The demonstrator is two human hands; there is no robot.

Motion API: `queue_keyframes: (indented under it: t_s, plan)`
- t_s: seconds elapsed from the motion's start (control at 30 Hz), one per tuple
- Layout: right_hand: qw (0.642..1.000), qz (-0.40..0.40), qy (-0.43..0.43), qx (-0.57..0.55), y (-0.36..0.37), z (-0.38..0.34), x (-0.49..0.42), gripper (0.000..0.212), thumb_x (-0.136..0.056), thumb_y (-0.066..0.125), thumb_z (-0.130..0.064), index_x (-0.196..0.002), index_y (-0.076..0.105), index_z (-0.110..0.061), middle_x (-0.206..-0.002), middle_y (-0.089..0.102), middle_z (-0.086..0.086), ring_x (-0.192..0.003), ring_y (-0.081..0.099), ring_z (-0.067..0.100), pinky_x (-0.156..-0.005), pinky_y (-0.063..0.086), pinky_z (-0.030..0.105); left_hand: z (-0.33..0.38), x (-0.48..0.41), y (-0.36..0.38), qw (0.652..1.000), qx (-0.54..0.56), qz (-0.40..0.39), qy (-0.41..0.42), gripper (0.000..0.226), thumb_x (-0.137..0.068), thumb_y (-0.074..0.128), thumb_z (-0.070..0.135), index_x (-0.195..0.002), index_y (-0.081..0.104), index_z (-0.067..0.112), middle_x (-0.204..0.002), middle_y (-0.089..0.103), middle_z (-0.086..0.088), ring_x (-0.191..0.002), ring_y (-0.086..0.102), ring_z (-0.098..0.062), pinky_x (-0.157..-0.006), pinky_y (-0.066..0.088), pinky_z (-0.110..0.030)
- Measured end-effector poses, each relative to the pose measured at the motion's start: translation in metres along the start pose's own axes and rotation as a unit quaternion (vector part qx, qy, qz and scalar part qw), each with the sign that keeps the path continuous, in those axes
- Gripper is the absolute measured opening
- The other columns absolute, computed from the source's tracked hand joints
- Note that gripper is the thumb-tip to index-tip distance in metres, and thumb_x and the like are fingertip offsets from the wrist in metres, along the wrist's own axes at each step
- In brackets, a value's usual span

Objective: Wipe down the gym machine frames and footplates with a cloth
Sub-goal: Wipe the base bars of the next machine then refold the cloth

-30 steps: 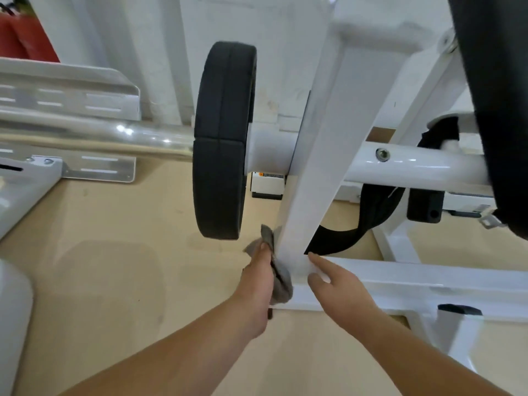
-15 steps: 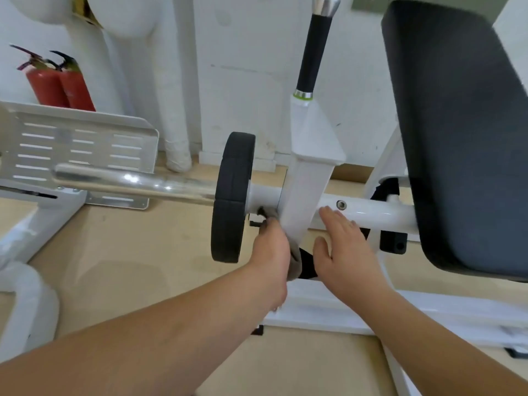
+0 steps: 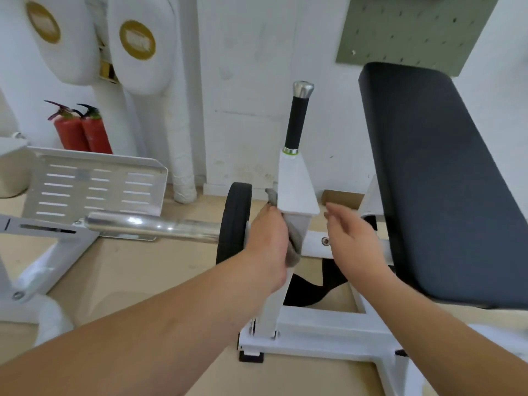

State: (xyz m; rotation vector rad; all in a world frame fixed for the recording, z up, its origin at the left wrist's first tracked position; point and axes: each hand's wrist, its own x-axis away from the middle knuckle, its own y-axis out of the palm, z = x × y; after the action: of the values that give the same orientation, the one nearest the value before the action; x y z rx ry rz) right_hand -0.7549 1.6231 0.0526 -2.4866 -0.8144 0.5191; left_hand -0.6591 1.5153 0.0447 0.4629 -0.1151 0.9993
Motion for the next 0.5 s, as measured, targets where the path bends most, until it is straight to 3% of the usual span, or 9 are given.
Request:
queue_keyframes:
  t_s: [0.07,0.1,0.17,0.2,0.27,0.33,0.37,0.43,0.5]
  plan:
    - [0.998,-0.003,-0.018,-0.053,-0.005,-0.028,-0.003,0.041,-0.109,0.040,-0.036,-0.148,0.050,-0.032,-0.140,0.057,-0.015,-0.129,0.051,0.008,-0.111,0.044,0.036,0.002,0.001,-0.007,0.998,0.037,-0.010,-0.051,0.036,-0.100,0.052,0.050,-0.098,0.070,0.019,-0.084,0.062,-0.001,-0.066,0.058,-0.014,-0.058,0.045,-0.026]
    - [0.997,-0.023,-0.035,-0.057,-0.006,-0.039,-0.004,0.042,-0.109,0.039,-0.038,-0.148,0.050,-0.032,-0.139,0.056,-0.014,-0.126,0.051,0.009,-0.111,0.044,0.037,-0.004,0.002,-0.010,0.997,0.031,-0.011,-0.073,0.043,-0.099,0.054,0.056,-0.096,0.070,0.017,-0.080,0.065,-0.001,-0.063,0.060,-0.013,-0.056,0.045,-0.023]
    - [0.993,-0.087,-0.078,0.003,-0.003,-0.052,-0.009,0.042,-0.109,0.039,-0.037,-0.149,0.049,-0.029,-0.146,0.054,-0.010,-0.134,0.047,0.008,-0.116,0.034,0.030,-0.020,0.008,-0.011,0.988,0.012,-0.087,-0.125,0.052,-0.100,0.052,0.059,-0.102,0.072,0.011,-0.082,0.075,-0.007,-0.072,0.071,-0.015,-0.064,0.055,-0.024]
    - [0.986,-0.118,-0.104,0.062,0.000,-0.055,-0.012,0.042,-0.110,0.038,-0.035,-0.148,0.050,-0.024,-0.152,0.050,-0.007,-0.140,0.040,0.006,-0.115,0.027,0.022,-0.026,0.016,-0.010,0.988,-0.039,-0.114,-0.093,0.052,-0.100,0.048,0.059,-0.104,0.071,0.013,-0.085,0.077,-0.005,-0.079,0.073,-0.011,-0.072,0.055,-0.021]
    - [0.965,-0.141,-0.148,0.162,0.005,-0.053,-0.016,0.043,-0.110,0.038,-0.034,-0.149,0.050,-0.020,-0.160,0.041,-0.005,-0.149,0.027,0.004,-0.114,0.018,0.017,-0.034,0.019,-0.013,0.991,-0.033,-0.043,-0.121,0.039,-0.103,0.044,0.054,-0.103,0.064,0.020,-0.084,0.071,0.002,-0.079,0.066,-0.007,-0.073,0.052,-0.021]
    - [0.964,-0.129,-0.150,0.178,0.008,-0.050,-0.018,0.045,-0.109,0.041,-0.036,-0.152,0.047,-0.025,-0.163,0.036,-0.010,-0.153,0.022,0.004,-0.121,0.014,0.022,-0.031,0.030,-0.027,0.989,-0.142,0.048,0.003,0.026,-0.110,0.042,0.036,-0.110,0.065,0.025,-0.093,0.065,0.008,-0.086,0.060,-0.005,-0.074,0.046,-0.021]
    - [0.967,-0.122,-0.145,0.171,0.008,-0.048,-0.018,0.046,-0.108,0.043,-0.037,-0.152,0.047,-0.026,-0.163,0.036,-0.011,-0.153,0.023,0.005,-0.124,0.015,0.025,-0.032,0.034,-0.034,0.982,-0.179,0.040,0.038,0.028,-0.110,0.042,0.031,-0.107,0.069,0.024,-0.093,0.067,0.007,-0.086,0.061,-0.006,-0.072,0.047,-0.021]
    - [0.970,-0.110,-0.141,0.163,0.011,-0.046,-0.017,0.045,-0.107,0.044,-0.036,-0.151,0.049,-0.026,-0.162,0.038,-0.010,-0.152,0.026,0.006,-0.126,0.018,0.028,-0.032,0.041,-0.043,0.969,-0.229,0.042,0.079,0.032,-0.108,0.045,0.024,-0.092,0.071,0.014,-0.086,0.071,-0.004,-0.082,0.066,-0.017,-0.072,0.056,-0.030]
    - [0.972,-0.101,-0.137,0.165,0.015,-0.047,-0.016,0.045,-0.108,0.044,-0.034,-0.151,0.050,-0.024,-0.162,0.039,-0.009,-0.152,0.026,0.008,-0.125,0.018,0.028,-0.032,0.039,-0.052,0.956,-0.264,0.074,0.099,0.030,-0.105,0.047,0.020,-0.090,0.070,0.009,-0.086,0.072,-0.011,-0.085,0.070,-0.025,-0.081,0.060,-0.043]
